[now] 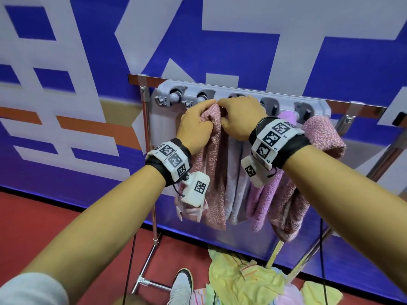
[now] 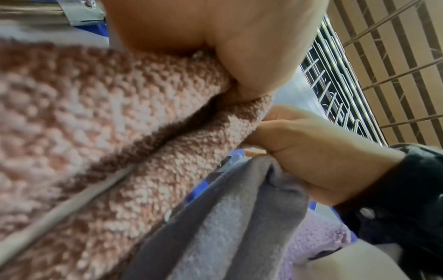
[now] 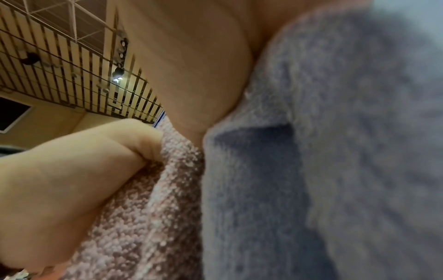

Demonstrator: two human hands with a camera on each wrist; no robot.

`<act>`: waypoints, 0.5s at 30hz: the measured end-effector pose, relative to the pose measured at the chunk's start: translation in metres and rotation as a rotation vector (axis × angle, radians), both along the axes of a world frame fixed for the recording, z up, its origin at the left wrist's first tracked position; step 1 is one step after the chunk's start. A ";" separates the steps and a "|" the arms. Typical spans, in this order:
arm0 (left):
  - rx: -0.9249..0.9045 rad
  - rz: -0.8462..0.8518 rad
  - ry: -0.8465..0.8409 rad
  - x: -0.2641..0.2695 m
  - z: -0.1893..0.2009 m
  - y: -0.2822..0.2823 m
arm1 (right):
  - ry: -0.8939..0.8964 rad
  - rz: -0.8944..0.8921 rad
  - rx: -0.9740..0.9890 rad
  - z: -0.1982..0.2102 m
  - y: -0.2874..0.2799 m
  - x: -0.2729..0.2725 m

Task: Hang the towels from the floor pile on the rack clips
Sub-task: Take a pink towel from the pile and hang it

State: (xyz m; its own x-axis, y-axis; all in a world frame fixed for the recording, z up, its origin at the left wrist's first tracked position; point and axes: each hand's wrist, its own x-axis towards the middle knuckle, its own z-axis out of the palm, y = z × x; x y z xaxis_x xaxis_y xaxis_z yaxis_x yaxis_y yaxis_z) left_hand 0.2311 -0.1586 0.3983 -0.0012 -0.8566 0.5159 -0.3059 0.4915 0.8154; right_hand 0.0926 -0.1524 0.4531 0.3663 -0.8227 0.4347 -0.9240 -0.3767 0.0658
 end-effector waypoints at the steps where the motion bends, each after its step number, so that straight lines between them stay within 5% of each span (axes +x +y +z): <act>1: 0.019 0.003 -0.026 -0.001 0.001 0.000 | 0.008 -0.011 0.000 -0.001 0.000 0.000; 11: 0.133 -0.131 -0.065 -0.005 0.002 0.020 | 0.090 0.023 0.044 -0.005 0.001 -0.008; 15: 0.055 -0.035 -0.049 -0.011 -0.023 0.025 | 0.039 0.004 -0.047 -0.009 0.012 -0.012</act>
